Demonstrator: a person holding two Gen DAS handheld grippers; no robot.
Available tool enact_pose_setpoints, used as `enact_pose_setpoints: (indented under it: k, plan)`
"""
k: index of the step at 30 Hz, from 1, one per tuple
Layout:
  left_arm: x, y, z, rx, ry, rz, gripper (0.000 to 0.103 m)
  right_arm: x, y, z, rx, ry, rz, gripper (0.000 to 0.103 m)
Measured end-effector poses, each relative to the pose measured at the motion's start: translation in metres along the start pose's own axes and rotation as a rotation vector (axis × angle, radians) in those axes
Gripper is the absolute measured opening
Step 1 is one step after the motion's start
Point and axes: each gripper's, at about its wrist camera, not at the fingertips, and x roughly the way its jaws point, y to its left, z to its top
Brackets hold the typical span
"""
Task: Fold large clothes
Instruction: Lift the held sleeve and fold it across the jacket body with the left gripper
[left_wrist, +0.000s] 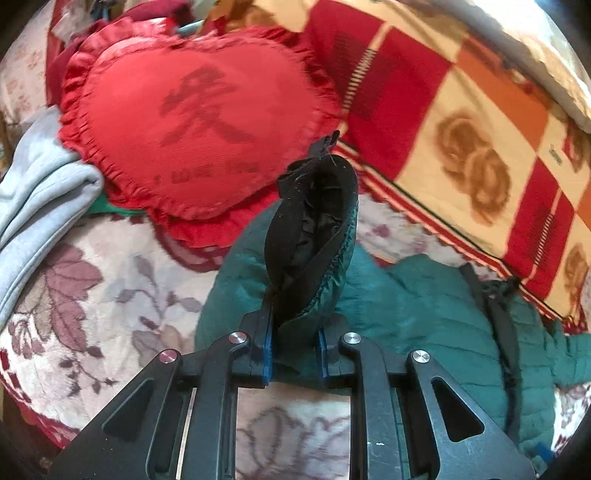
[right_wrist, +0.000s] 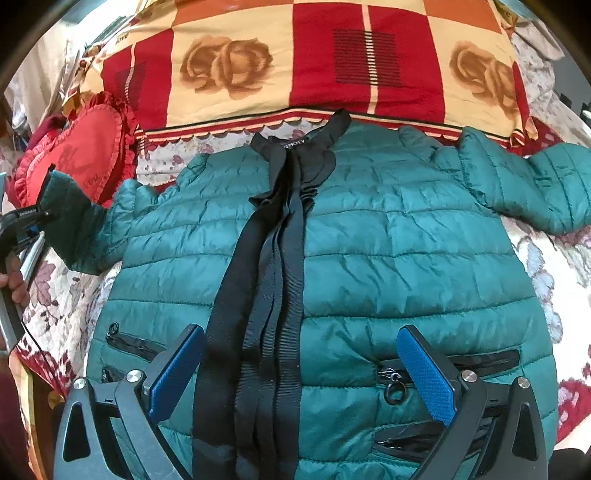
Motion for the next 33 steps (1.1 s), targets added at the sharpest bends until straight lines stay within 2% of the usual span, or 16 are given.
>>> enact_pose_setpoints:
  k: [33]
  plan:
    - [-0.021, -0.186, -0.026, 0.196, 0.063, -0.233, 0.017, -0.011, -0.030, -0.017, 0.075, -0.019, 0.020, 0.103]
